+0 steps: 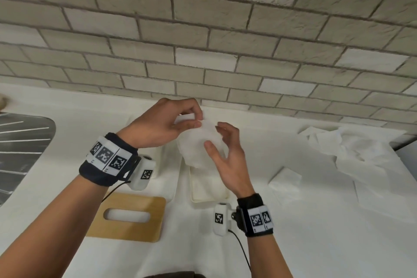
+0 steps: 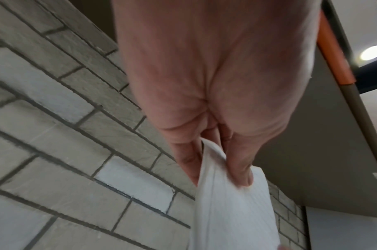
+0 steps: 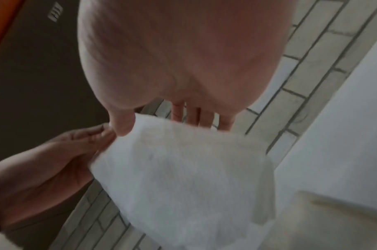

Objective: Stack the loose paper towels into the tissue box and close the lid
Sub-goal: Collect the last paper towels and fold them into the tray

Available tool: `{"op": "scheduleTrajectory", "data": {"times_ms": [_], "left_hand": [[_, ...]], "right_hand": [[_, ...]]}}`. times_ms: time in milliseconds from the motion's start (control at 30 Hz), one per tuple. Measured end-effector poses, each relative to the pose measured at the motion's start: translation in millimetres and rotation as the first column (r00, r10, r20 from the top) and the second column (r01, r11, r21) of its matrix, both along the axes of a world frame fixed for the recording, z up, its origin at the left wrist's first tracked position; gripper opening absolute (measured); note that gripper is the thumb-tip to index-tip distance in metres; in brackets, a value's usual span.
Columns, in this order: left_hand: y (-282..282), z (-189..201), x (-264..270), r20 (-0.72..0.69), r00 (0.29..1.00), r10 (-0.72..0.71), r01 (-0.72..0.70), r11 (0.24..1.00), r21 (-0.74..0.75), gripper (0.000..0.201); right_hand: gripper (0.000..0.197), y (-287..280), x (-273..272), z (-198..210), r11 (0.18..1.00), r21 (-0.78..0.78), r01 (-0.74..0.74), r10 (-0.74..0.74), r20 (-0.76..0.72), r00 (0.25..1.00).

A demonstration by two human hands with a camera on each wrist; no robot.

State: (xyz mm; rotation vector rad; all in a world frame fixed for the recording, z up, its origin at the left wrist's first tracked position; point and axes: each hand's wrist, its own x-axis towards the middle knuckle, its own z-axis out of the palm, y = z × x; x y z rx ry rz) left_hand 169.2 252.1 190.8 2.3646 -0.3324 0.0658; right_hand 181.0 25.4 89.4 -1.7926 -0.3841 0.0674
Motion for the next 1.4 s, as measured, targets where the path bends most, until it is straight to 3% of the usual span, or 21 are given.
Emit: {"op": "scheduleTrajectory", "data": {"times_ms": [167, 267, 367, 500, 633, 767, 867, 933, 1000, 1133, 1300, 1400], "left_hand": [[-5.0, -9.5, 22.4, 0.004, 1.000, -0.008, 0.008, 0.995, -0.102, 0.011], [-3.8, -36.7, 45.7, -0.040, 0.999, 0.020, -0.024, 0.993, -0.117, 0.022], [-8.1, -75.4, 69.1, -0.122, 0.991, 0.060, -0.068, 0.995, -0.066, 0.024], [-19.3, -129.6, 88.4, -0.285, 0.952, 0.113, -0.118, 0.993, -0.003, 0.029], [-22.7, -163.6, 96.9, -0.347, 0.924, 0.159, -0.157, 0.987, 0.036, 0.033], [-23.0, -171.2, 105.4, -0.331, 0.924, 0.190, -0.208, 0.978, -0.018, 0.028], [-24.2, -171.9, 109.9, -0.327, 0.928, 0.178, -0.193, 0.981, -0.014, 0.027], [-25.2, -172.7, 111.8, -0.326, 0.929, 0.177, -0.194, 0.981, -0.019, 0.028], [-29.0, -173.3, 112.5, -0.319, 0.931, 0.176, -0.195, 0.980, -0.028, 0.030], [-37.3, -170.1, 110.5, -0.303, 0.943, 0.135, -0.150, 0.988, -0.026, 0.034], [-40.0, -165.0, 89.7, -0.094, 0.988, 0.120, -0.112, 0.989, 0.093, 0.026], [-45.6, -167.5, 64.5, -0.067, 0.996, 0.055, -0.044, 0.986, 0.159, 0.020]], "right_hand": [[0.028, 3.7, -15.0, -22.2, 0.997, 0.038, 0.068, -0.067, -0.037, 0.997], [0.028, -5.8, -30.6, -42.9, 0.986, 0.048, 0.157, -0.150, -0.133, 0.980], [0.024, -15.9, -35.5, -67.3, 0.963, -0.070, 0.262, -0.271, -0.202, 0.941], [0.006, -18.0, -33.0, -86.1, 0.929, -0.285, 0.235, -0.311, -0.259, 0.914], [0.023, -16.1, -27.7, -96.1, 0.898, -0.341, 0.278, -0.367, -0.233, 0.901], [0.028, -7.2, -21.8, -100.5, 0.904, -0.274, 0.327, -0.403, -0.298, 0.865], [0.030, -1.2, -19.1, -105.2, 0.886, -0.368, 0.282, -0.376, -0.215, 0.902], [0.016, -1.1, -19.9, -105.1, 0.851, -0.449, 0.273, -0.382, -0.172, 0.908], [0.018, -1.9, -22.9, -103.4, 0.821, -0.511, 0.256, -0.392, -0.176, 0.903], [0.018, -3.6, -20.7, -104.0, 0.859, -0.468, 0.206, -0.348, -0.240, 0.906], [0.023, -27.1, -17.3, -99.6, 0.898, -0.428, 0.100, -0.250, -0.311, 0.917], [0.026, -36.4, -14.9, -92.3, 0.913, -0.402, 0.072, -0.228, -0.355, 0.907]]}}
